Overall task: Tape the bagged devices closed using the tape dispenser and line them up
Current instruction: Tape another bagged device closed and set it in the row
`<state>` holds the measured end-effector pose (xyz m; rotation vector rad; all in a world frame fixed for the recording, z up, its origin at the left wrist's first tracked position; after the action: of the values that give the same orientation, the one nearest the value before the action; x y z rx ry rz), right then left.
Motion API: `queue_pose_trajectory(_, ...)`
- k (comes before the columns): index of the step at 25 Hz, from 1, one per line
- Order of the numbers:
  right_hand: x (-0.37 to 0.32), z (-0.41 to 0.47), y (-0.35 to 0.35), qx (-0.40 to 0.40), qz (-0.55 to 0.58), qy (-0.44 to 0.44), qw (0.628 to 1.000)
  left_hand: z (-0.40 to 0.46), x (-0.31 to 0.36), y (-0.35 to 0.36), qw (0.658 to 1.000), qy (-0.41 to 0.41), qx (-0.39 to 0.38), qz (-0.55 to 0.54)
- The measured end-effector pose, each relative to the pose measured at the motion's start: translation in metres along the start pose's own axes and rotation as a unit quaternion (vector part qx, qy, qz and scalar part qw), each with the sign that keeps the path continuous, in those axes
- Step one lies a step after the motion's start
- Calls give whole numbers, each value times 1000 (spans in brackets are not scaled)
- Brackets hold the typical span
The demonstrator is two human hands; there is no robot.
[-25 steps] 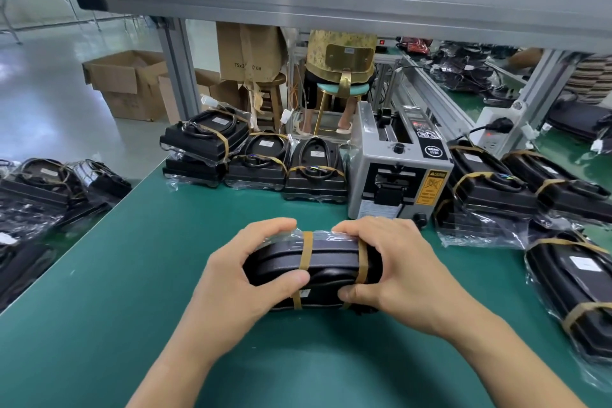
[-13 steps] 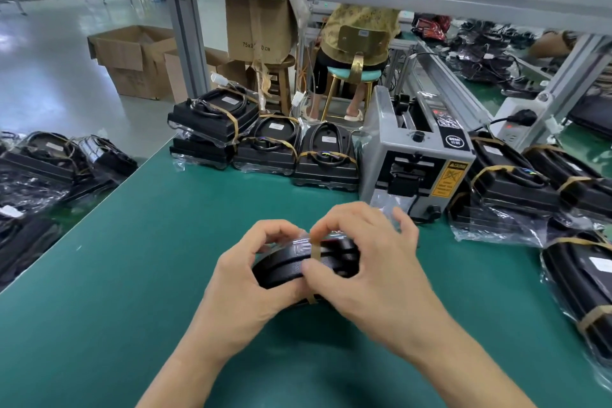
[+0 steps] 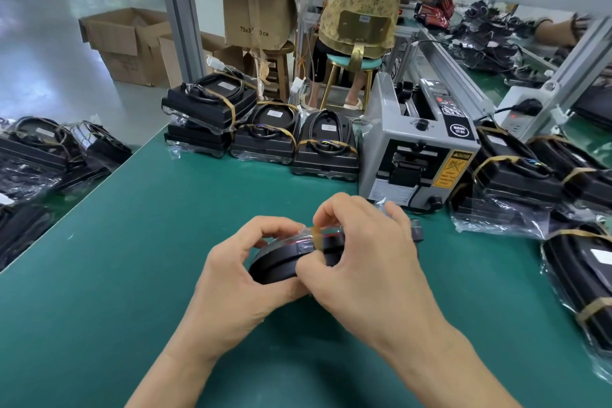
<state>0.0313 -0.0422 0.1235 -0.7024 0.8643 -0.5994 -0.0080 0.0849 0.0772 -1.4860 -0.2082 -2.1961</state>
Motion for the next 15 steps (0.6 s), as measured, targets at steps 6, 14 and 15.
queue_pose_trajectory(6, -7, 1, -5, 19, -8, -41, 999, -1, 6, -1, 999, 23, 21, 23)
queue_pose_trajectory(14, 6, 1, -7, -37, 74, -46, 996, -4, 6, -2, 1000, -4, 8, -10)
queue_pose_trajectory(15, 8, 0, -8, -38, 75, -54, 995, -4, 6, -1, 1000, -6, 2, -13)
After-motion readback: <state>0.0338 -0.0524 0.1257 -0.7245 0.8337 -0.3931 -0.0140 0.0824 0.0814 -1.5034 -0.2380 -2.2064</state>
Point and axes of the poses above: each hand's wrist, its own z-axis towards the middle knuckle, its own y-axis out of the palm, x = y × z, the point moved 7 cm from there along z, towards the middle knuckle, and after that the axes turned 12 degrees about x, right-handed, at the moved point
